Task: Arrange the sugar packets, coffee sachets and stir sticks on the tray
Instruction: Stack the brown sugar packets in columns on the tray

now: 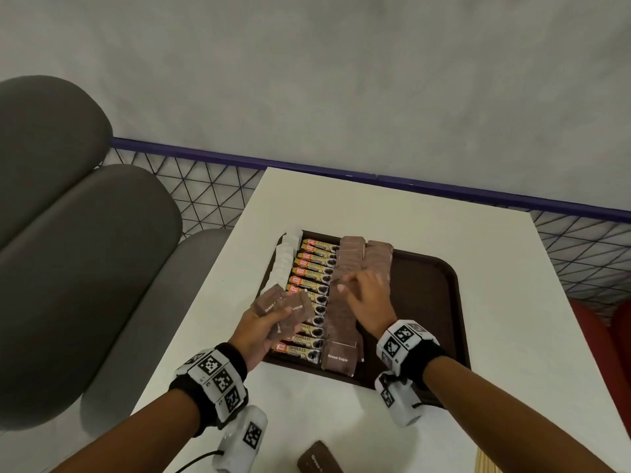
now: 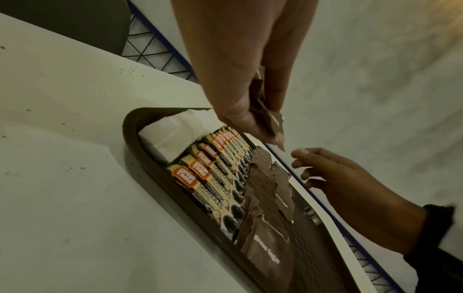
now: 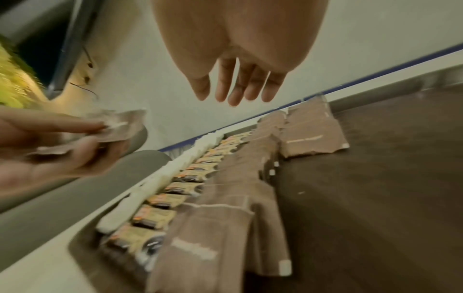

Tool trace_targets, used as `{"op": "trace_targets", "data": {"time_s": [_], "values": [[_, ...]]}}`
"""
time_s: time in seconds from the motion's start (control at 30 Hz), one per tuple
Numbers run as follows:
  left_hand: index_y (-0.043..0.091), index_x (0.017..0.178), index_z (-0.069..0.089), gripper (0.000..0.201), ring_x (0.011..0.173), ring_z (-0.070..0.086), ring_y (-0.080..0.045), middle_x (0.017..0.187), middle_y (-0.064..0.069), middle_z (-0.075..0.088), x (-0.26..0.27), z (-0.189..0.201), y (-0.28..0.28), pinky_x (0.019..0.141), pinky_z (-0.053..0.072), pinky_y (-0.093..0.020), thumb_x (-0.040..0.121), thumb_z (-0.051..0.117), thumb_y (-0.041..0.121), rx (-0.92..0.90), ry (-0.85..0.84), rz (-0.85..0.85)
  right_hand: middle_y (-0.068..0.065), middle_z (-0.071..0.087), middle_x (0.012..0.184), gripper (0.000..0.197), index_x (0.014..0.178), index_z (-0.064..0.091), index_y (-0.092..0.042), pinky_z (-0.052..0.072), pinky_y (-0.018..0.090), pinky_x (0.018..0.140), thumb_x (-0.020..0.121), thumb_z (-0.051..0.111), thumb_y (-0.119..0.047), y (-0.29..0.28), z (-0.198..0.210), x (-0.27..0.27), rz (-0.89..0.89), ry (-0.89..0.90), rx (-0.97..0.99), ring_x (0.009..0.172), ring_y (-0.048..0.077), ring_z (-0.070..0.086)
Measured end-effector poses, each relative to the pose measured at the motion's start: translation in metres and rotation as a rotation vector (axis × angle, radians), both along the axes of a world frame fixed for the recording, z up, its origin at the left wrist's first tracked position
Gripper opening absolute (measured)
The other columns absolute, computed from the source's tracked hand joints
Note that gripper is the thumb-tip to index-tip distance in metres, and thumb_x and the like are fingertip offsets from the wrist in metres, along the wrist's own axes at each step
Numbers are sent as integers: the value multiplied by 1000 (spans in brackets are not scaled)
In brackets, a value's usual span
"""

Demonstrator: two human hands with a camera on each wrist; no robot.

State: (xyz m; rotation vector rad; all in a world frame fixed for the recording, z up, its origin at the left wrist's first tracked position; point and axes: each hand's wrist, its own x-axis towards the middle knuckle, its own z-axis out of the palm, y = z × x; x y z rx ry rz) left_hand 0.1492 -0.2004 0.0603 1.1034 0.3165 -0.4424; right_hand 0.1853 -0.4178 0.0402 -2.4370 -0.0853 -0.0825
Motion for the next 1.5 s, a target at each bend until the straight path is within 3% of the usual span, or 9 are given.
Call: {"op": "trace_targets", "data": {"time_s": [0.1, 0.23, 0.53, 0.63, 0.73, 0.87, 1.03, 1.3, 1.5], "values": [[6, 106, 52, 23, 83, 69, -28, 108, -14, 68, -2, 5, -7, 63, 59, -30, 86, 58, -3, 31, -69, -40, -1, 57, 90, 22, 87, 58, -21, 37, 20, 76, 88, 52, -43, 20, 4, -15, 199, 238, 284, 89, 12, 50], [8, 101, 53, 22, 75, 68, -28, 103, -20, 68, -7, 7, -14, 63, 59, -30, 84, 61, -4, 30, -85, -64, 18, 63, 92, 28, 97, 59, -1, 48, 40, 80, 87, 61, -27, 35, 3, -29, 215, 392, 520, 85, 30, 60], [-2, 114, 55, 30, 81, 67, -28, 105, -26, 66, -15, 7, -16, 63, 58, -32, 85, 63, 4, 40, -52, -105, 4, 62, 80, 11, 91, 57, -9, 48, 14, 52, 83, 63, -3, 34, 17, -36, 32, 494, 918, 57, 1, 61], [2, 108, 57, 20, 80, 68, -26, 103, -26, 66, -18, 6, -18, 61, 58, -32, 87, 60, 4, 26, -20, -112, 4, 62, 86, 19, 101, 55, -4, 50, 17, 57, 84, 60, 0, 29, 15, -39, 50, 553, 917, 65, 7, 63], [5, 107, 59, 18, 83, 67, -25, 97, -17, 66, -18, 5, -16, 62, 60, -35, 89, 56, 3, -26, 82, -55, 9, 63, 95, 14, 96, 55, -8, 54, 25, 62, 86, 56, 2, 9, 17, -31, -158, 522, 978, 76, 18, 64], [4, 108, 56, 20, 87, 57, -28, 99, -19, 61, -18, 7, -5, 65, 56, -37, 93, 43, 0, -87, 142, -77, 7, 62, 88, 22, 78, 50, -20, 48, 20, 51, 85, 57, -1, -35, 18, -13, -286, 348, 626, 68, 16, 59], [-2, 123, 50, 29, 85, 54, -28, 101, -22, 57, -17, 4, 5, 62, 57, -37, 95, 41, -2, -80, 142, -74, 1, 58, 90, 15, 97, 61, -9, 35, 22, 75, 82, 62, -7, -75, 9, 2, -199, 328, 36, 86, 17, 52], [-4, 123, 51, 30, 70, 57, -25, 88, -19, 59, -16, 4, 7, 59, 55, -32, 93, 47, -1, -32, 95, -132, 12, 65, 111, 29, 113, 61, -5, 38, 18, 78, 84, 60, -2, -61, -4, 4, -168, 376, -66, 105, 26, 60], [-4, 126, 50, 32, 70, 64, -26, 95, -22, 62, -11, -1, 8, 57, 55, -33, 94, 47, 1, -44, 136, -92, 12, 49, 121, 45, 119, 53, -8, 37, 31, 98, 77, 70, -8, -53, -22, 5, -192, 343, -183, 115, 27, 46]]}}
